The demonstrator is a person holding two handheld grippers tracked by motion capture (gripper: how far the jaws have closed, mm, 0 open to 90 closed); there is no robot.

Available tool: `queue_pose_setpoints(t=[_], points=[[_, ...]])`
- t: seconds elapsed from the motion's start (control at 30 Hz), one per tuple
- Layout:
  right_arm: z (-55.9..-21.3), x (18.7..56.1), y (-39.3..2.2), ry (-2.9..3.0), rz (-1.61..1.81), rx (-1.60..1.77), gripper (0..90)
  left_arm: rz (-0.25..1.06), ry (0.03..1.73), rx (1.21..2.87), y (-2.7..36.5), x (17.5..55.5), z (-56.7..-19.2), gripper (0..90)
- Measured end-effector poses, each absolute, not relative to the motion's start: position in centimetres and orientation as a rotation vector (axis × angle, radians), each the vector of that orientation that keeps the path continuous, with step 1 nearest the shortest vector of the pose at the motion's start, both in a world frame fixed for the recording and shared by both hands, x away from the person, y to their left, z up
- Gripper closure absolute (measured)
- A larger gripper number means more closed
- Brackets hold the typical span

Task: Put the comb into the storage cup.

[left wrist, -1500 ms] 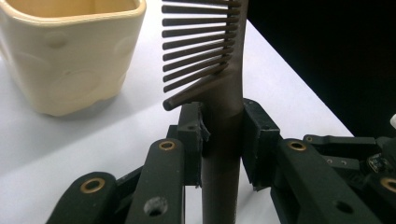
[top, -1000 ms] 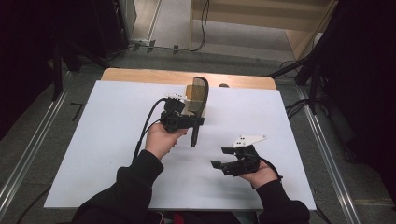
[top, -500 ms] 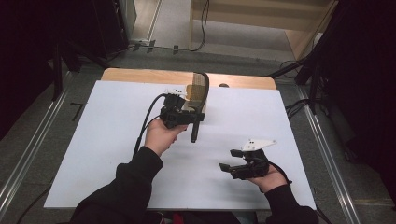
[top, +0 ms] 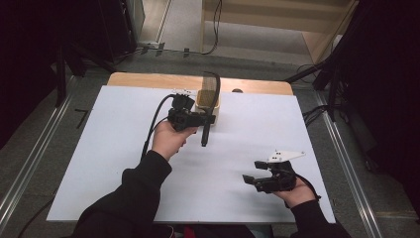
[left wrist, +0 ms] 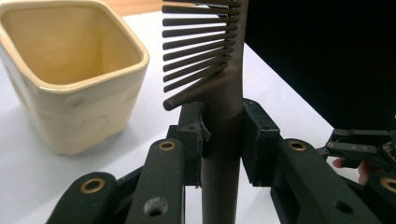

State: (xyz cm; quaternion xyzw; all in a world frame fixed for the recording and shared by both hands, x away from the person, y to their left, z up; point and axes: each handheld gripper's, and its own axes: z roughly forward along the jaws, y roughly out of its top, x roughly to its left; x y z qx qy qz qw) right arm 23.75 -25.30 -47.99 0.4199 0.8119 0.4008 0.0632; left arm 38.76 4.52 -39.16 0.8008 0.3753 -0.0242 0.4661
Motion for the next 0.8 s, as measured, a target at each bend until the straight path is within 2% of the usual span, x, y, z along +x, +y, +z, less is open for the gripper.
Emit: queue_pose_setpoints(t=[0.27, 0.8], points=[[-47.9, 23.4, -26.0, 2.444, 1.211, 1.296, 24.6, -0.029, 0.869, 1.960, 4.4, 38.5, -38.4, 72.5], [-47.9, 23.1, -26.0, 2.458, 1.198, 1.303, 24.6, 0.014, 0.890, 1.934, 5.7, 40.5, -36.5, 72.5]])
